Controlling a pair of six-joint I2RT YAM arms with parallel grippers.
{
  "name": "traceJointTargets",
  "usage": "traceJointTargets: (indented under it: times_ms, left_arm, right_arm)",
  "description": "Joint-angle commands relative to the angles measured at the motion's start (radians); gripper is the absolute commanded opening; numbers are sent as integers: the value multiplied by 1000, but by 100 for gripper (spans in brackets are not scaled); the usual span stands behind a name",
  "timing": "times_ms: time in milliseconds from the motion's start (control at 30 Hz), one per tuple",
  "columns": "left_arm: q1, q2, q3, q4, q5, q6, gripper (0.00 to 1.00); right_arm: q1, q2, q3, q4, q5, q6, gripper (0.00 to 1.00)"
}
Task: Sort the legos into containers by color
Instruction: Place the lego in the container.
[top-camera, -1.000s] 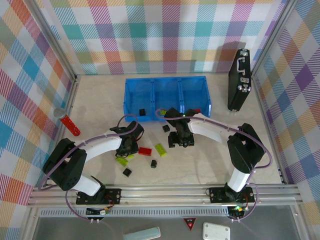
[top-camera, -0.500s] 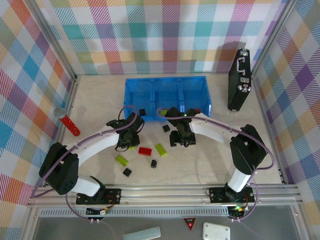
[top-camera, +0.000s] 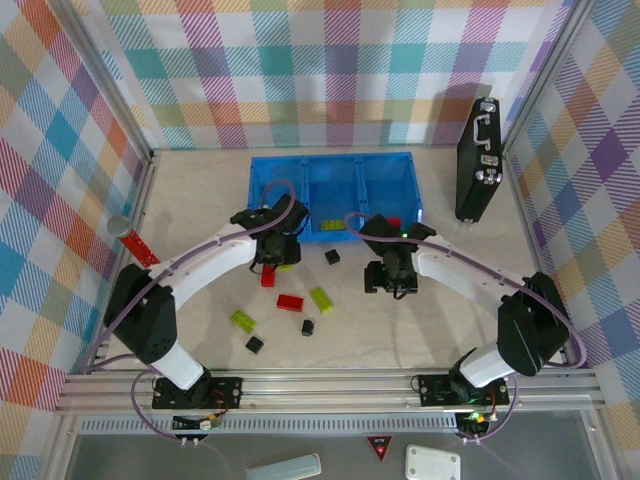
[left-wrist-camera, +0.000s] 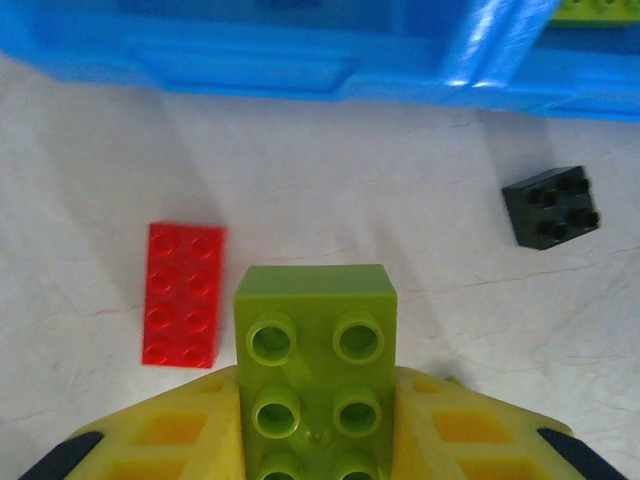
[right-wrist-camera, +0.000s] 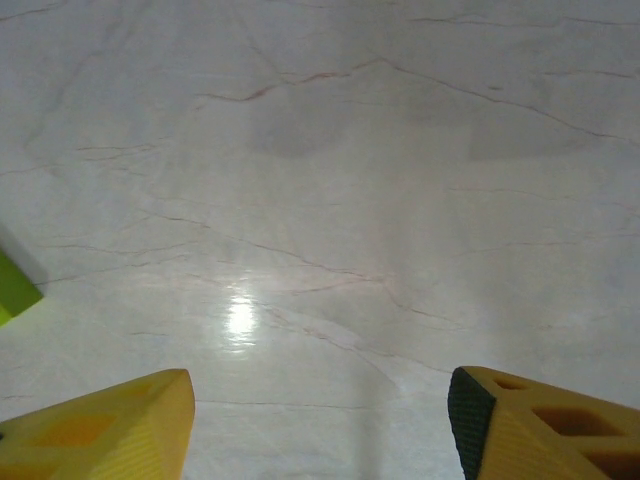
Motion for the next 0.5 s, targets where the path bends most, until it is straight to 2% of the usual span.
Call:
traceJointTargets:
  times_ms: [0,300,467]
  left_arm:
    - [-20,62,101,-28,19,38,34]
    - [-36,226,348,-4,20,57,34]
    - [-36,322,477,5,-36,67,34]
  right_arm:
    - [-30,-57,-36,-21,13,2,69]
    - [-97,-131,-91,-30,16,-20,69]
    - [-116,-147,-96,-36,15,-29,69]
